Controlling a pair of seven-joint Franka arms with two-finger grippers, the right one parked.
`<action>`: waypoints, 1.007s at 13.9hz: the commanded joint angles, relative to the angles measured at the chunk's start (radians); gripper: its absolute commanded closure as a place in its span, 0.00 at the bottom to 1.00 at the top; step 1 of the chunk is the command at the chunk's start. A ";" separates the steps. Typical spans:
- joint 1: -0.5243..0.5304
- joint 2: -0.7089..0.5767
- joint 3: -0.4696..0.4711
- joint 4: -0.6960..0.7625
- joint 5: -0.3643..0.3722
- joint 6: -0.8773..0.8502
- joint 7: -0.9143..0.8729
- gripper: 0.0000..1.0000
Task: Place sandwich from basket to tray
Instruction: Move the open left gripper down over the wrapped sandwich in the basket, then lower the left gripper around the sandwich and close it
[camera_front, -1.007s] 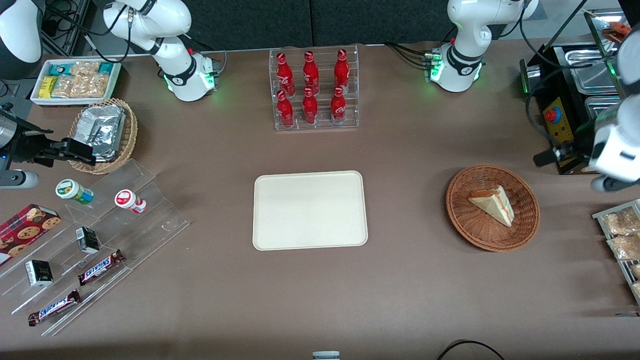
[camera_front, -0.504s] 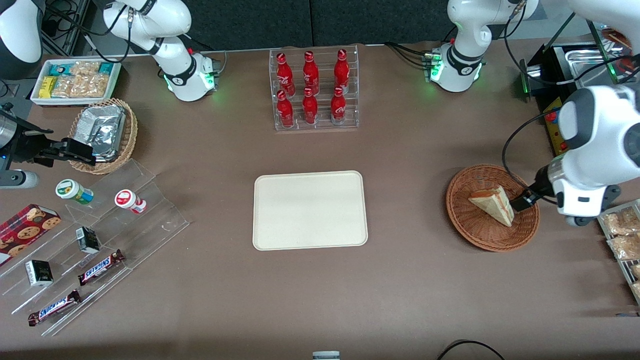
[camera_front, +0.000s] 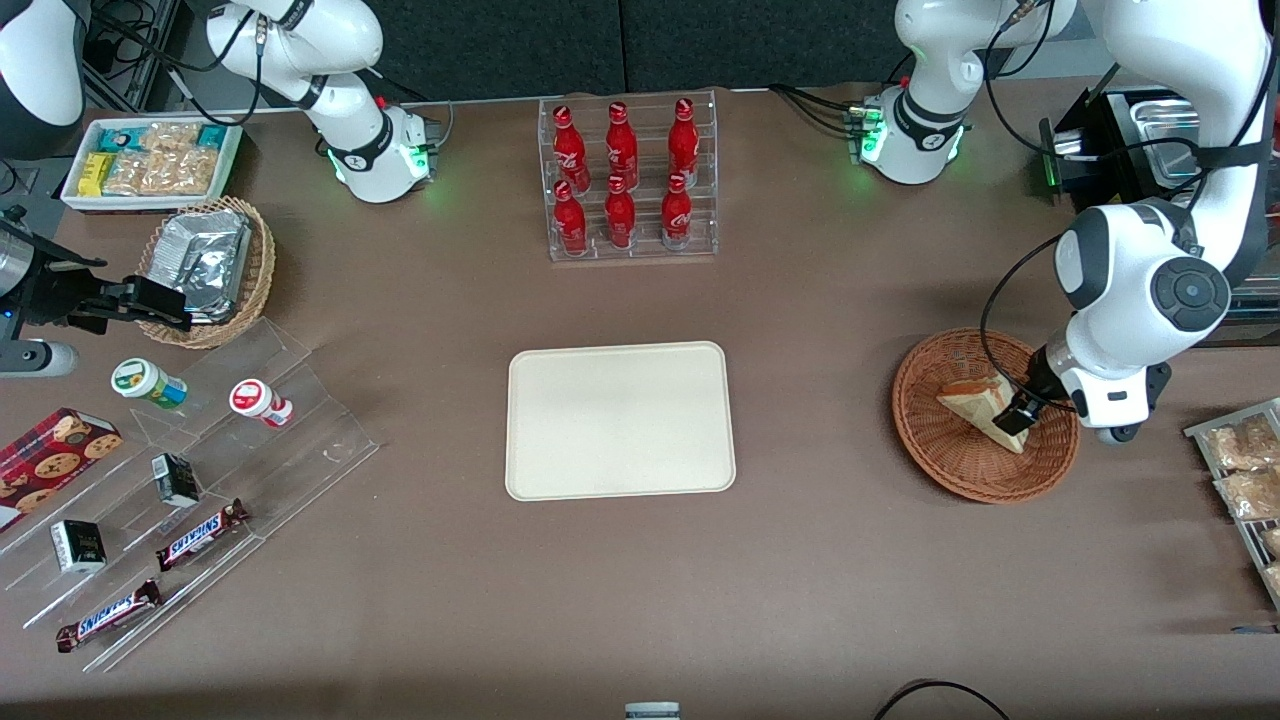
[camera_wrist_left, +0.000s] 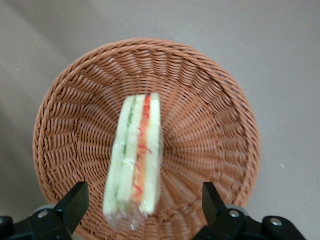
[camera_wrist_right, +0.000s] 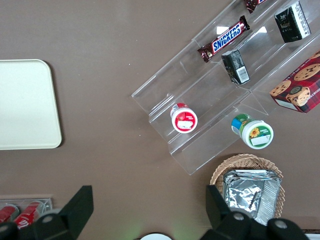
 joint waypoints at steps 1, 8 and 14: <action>0.013 -0.029 -0.005 -0.067 -0.003 0.051 -0.022 0.00; 0.013 -0.021 -0.005 -0.154 -0.003 0.178 -0.054 0.00; 0.013 0.005 -0.005 -0.162 -0.003 0.209 -0.054 0.03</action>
